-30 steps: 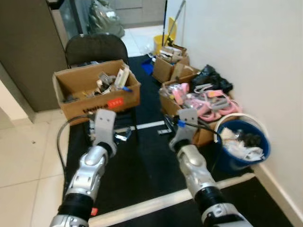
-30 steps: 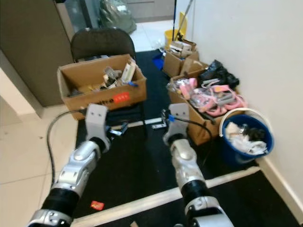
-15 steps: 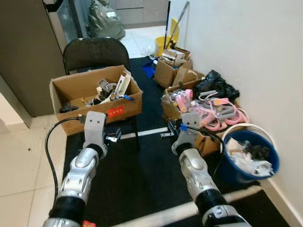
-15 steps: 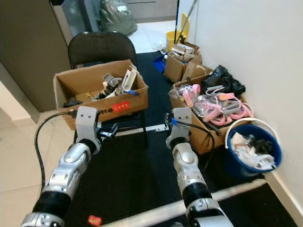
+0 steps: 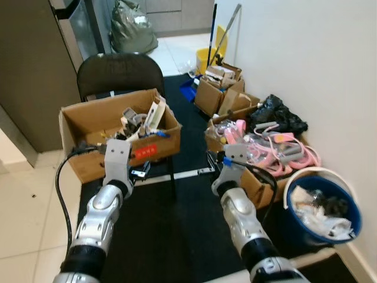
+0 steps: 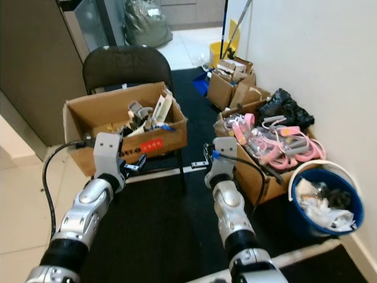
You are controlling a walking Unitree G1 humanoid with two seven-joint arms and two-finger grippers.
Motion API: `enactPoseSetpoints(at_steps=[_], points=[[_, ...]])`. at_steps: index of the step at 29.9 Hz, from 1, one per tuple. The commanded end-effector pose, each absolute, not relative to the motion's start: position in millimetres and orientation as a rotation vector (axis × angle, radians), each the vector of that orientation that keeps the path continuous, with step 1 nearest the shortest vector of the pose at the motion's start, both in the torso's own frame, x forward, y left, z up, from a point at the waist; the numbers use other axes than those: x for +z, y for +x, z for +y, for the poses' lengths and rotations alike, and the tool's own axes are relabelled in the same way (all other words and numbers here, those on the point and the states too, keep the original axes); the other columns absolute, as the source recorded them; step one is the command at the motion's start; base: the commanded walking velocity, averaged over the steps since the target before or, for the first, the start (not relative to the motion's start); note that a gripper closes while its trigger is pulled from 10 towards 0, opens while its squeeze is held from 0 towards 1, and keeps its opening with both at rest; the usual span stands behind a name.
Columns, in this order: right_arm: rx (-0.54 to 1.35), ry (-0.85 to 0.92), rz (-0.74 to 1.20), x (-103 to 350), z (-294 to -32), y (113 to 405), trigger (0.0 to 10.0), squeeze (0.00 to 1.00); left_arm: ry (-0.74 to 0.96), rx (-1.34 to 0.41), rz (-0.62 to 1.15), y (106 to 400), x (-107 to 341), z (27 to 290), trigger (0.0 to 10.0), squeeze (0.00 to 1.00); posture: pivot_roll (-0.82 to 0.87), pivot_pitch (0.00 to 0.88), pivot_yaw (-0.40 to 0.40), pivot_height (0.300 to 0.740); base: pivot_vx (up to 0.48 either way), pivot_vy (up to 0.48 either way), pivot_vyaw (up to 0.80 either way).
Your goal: Picking trash to rubbish bin
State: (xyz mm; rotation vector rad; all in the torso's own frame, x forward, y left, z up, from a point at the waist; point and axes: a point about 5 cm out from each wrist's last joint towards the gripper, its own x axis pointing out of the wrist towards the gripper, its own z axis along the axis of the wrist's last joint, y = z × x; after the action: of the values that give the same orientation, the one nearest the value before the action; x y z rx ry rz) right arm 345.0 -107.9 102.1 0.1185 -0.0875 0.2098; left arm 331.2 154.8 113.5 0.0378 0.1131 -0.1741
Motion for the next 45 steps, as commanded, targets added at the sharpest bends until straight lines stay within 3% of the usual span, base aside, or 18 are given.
enactPoseSetpoints(at_steps=[1, 12, 23, 36, 44, 45], points=[[0.235, 0.133, -0.106, 105, -99, 345, 10.0, 0.00, 0.049, -0.146, 0.136, 326, 109, 164, 10.0, 0.00, 0.08, 0.136, 0.015, 0.740, 0.375, 0.000, 0.00], [0.301, 0.161, -0.087, 104, -82, 345, 10.0, 0.00, 0.068, -0.093, 0.127, 315, 111, 179, 10.0, 0.00, 0.15, 0.149, -0.037, 0.740, 0.374, 0.000, 0.00], [0.345, 0.177, -0.081, 105, -70, 346, 10.0, 0.00, 0.076, -0.070, 0.131, 307, 113, 185, 10.0, 0.00, 0.16, 0.159, -0.031, 0.740, 0.373, 0.000, 0.00], [0.196, 0.199, -0.111, 98, -99, 341, 10.0, 0.00, 0.094, -0.234, 0.144, 329, 119, 154, 10.0, 0.00, 0.09, 0.148, 0.135, 0.740, 0.364, 0.000, 0.00], [0.193, 0.189, -0.132, 100, -102, 340, 10.0, 0.00, 0.074, -0.233, 0.138, 333, 119, 153, 10.0, 0.00, 0.06, 0.138, 0.129, 0.740, 0.352, 0.000, 0.00], [0.209, 0.176, -0.133, 101, -102, 339, 10.0, 0.00, 0.065, -0.221, 0.134, 333, 119, 154, 10.0, 0.00, 0.05, 0.128, 0.092, 0.740, 0.349, 0.000, 0.00]])
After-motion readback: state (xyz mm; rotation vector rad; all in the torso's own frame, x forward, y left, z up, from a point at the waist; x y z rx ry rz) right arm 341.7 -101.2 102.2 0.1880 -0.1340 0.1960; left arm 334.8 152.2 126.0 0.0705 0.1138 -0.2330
